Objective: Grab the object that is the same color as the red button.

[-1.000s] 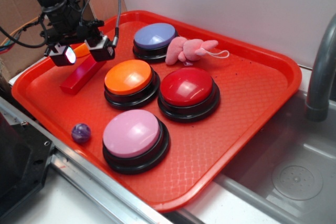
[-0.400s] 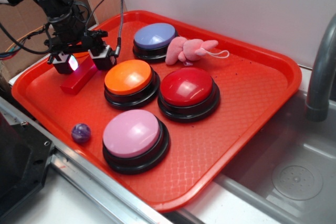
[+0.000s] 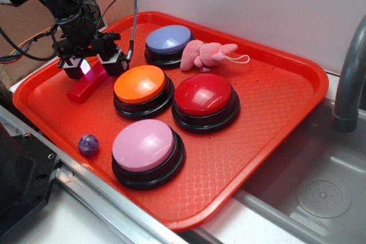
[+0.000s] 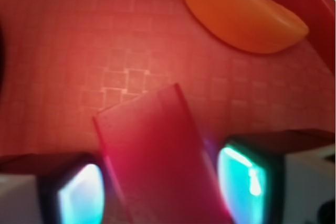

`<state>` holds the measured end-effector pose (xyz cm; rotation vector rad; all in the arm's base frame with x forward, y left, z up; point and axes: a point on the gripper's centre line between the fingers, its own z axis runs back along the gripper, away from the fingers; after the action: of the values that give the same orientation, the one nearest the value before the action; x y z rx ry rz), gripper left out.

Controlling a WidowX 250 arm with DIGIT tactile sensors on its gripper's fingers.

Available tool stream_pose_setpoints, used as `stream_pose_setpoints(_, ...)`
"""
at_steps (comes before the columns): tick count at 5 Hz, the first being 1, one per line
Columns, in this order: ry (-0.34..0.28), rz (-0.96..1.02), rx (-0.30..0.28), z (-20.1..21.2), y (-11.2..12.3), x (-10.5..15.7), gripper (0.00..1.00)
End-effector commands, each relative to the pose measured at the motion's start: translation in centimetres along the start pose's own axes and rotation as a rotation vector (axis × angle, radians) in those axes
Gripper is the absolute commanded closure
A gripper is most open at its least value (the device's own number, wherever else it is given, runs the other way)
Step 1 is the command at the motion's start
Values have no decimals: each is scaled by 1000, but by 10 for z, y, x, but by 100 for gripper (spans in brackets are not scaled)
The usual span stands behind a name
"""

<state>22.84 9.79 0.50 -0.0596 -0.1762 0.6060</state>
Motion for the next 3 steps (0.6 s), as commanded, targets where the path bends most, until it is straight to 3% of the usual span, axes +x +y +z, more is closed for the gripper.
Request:
stream_pose_setpoints(1, -24, -34, 97, 59, -5, 18, 100)
stream_pose_setpoints(2, -26, -58, 91, 109, -21, 14, 100)
stream_pose_setpoints(3, -2, -86, 9, 156, -39, 9, 100)
